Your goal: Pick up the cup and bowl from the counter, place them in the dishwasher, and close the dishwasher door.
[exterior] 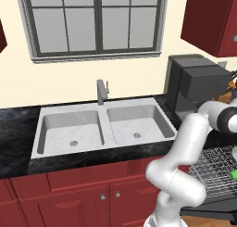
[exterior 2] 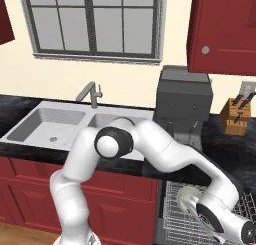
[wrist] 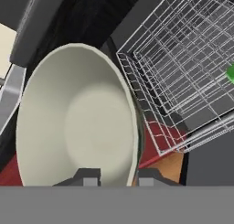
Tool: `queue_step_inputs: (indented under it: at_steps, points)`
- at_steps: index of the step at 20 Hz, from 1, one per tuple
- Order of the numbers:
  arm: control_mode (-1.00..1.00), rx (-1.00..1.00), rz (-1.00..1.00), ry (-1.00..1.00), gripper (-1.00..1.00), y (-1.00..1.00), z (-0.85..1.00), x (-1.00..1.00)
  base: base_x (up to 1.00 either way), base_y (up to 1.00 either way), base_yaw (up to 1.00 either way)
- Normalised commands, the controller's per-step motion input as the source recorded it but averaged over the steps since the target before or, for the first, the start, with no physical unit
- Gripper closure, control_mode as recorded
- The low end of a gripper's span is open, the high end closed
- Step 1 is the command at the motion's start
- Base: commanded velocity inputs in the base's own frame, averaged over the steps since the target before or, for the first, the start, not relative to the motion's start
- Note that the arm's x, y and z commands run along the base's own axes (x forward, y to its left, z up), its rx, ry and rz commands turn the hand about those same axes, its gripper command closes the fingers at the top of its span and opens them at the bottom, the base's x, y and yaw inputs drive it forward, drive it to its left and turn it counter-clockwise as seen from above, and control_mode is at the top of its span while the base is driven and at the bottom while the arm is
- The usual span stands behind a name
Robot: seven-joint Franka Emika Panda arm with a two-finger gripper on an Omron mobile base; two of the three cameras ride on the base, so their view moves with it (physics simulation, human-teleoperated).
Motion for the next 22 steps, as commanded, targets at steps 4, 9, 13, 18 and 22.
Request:
queue_step_inputs:
  at_steps: [4,9,13,18,22]
  points:
    - [-1.0,0.0,0.0,0.06,1.0,0.01,-0.45,0.03,0.0,0.0,0.0]
    - [-1.0,-0.04,0.0,0.06,1.0,0.0,-0.33,0.09,0.0,0.0,0.0]
    - [-1.0,-0.17,0.0,0.05,1.0,0.0,-0.28,0.13,0.0,0.0,0.0]
    - [-1.0,-0.2,0.0,0.0,1.0,0.0,-0.2,0.2,0.0,0.0,0.0]
    - [-1.0,-0.14,0.0,0.0,1.0,0.0,-0.28,0.15,0.0,0.0,0.0]
